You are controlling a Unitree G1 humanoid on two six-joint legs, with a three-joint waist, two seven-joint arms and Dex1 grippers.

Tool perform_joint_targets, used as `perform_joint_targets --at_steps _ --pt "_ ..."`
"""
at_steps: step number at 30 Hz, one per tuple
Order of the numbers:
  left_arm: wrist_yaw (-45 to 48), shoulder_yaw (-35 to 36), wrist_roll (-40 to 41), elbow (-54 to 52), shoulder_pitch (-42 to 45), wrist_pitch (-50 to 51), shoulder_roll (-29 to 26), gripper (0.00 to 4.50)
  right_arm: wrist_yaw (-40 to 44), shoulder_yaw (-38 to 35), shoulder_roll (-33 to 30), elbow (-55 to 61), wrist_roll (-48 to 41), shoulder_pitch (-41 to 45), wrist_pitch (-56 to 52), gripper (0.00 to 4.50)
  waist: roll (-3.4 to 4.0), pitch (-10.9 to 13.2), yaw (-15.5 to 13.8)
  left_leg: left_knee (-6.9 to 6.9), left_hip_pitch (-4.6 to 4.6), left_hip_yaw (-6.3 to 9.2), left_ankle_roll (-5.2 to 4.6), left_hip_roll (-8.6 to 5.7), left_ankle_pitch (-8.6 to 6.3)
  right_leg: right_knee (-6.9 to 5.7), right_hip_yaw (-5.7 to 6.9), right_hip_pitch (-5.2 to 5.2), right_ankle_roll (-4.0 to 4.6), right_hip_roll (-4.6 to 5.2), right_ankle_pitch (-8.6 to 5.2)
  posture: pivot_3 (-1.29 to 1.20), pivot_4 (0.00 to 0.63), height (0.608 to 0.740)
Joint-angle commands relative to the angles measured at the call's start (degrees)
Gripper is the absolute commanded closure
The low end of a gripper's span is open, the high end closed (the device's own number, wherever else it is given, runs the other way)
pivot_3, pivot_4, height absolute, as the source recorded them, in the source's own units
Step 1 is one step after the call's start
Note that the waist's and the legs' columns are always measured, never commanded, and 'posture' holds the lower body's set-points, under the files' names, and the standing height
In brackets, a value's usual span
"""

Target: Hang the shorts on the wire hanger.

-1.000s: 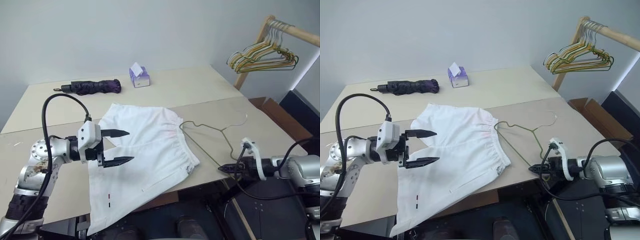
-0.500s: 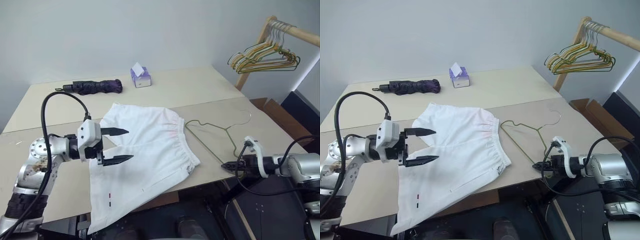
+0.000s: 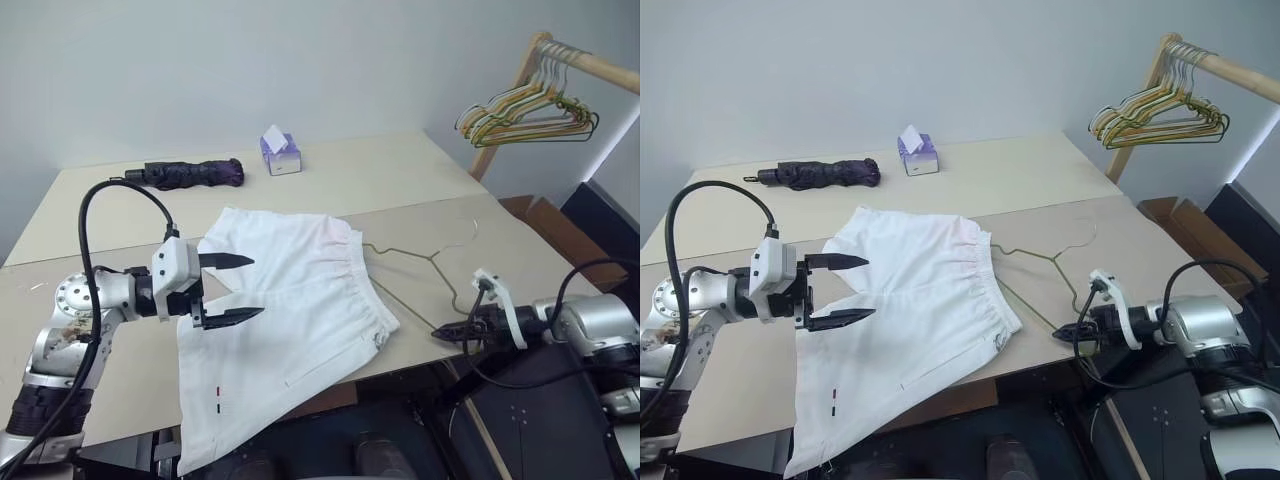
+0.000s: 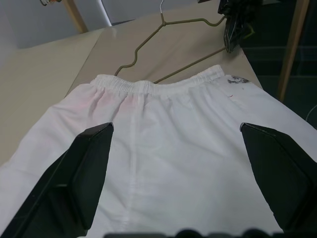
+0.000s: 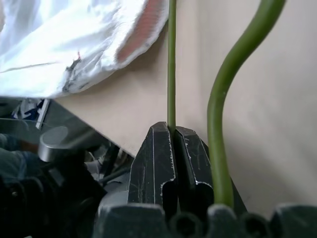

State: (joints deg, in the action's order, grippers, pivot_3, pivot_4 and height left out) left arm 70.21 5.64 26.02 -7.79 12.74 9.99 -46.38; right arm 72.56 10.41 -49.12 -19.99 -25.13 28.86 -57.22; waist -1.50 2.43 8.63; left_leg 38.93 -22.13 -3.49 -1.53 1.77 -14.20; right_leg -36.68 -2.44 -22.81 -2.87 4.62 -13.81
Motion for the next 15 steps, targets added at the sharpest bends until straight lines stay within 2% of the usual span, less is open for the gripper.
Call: perform_joint_targets --at_steps 1,4,10,15 --pt "-0.8 1.8 -0.3 -0.3 0.6 -1.4 -0.6 0.08 1.2 -1.0 0.3 -2.8 0.7 3.4 2.0 4.5 0.0 0.0 -0.1 0.0 -0.04 0.0 0.0 0.0 0.0 0.0 0.0 -0.05 0.0 0.0 0.0 -0.11 0.001 0.74" --pt "-0.7 1.9 -0.3 -0.5 0.2 -1.5 -0.7 0.08 2.9 0.6 0.5 -4.7 2.1 4.9 3.3 4.5 0.0 0.0 -0.2 0.0 -0.18 0.0 0.0 0.01 0.01 -0.02 -0.01 -0.2 0.06 -0.02 0.04 -0.11 0.0 0.74" --pt "-0.4 1.8 -0.6 -0.5 0.4 -1.8 -1.1 0.08 8.5 9.1 3.2 -11.3 7.5 11.4 3.8 4.5 0.0 0.0 0.0 0.01 -0.15 0.0 0.03 0.1 0.02 -0.07 -0.04 -0.24 0.15 -0.17 0.1 -0.1 0.001 0.74" --pt "0.0 2.2 -0.3 -0.5 0.9 -1.5 -1.8 0.08 10.5 11.2 7.2 -19.7 10.5 17.7 5.0 4.5 0.01 0.0 -0.1 0.01 -0.2 0.01 0.03 0.1 0.02 -0.09 -0.05 -0.31 0.17 -0.18 0.11 -0.08 0.004 0.74"
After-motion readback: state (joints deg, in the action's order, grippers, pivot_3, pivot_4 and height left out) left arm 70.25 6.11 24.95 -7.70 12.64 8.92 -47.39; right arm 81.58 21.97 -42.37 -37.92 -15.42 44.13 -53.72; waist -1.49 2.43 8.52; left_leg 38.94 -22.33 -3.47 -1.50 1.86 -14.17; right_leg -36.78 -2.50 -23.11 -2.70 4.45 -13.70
